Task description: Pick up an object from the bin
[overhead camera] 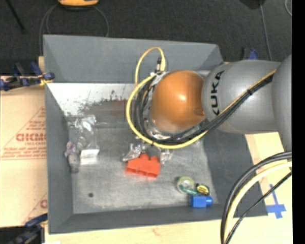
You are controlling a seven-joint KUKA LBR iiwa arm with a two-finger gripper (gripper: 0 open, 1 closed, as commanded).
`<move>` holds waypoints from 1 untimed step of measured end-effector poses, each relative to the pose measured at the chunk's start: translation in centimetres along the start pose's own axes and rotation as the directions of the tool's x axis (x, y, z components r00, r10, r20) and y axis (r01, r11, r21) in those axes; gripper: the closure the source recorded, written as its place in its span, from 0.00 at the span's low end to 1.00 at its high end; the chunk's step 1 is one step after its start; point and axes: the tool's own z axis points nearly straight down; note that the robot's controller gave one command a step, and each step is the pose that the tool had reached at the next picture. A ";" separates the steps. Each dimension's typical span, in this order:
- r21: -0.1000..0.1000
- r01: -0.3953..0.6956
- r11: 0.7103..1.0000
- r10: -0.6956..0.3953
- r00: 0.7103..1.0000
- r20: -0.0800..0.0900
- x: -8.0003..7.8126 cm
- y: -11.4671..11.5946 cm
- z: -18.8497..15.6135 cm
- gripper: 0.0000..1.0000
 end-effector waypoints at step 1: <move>0.000 -0.002 1.000 0.002 1.000 0.004 -0.2 0.0 0.0 1.00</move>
Offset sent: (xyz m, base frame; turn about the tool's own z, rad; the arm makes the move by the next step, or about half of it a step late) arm 0.0000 0.0000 0.0000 0.0000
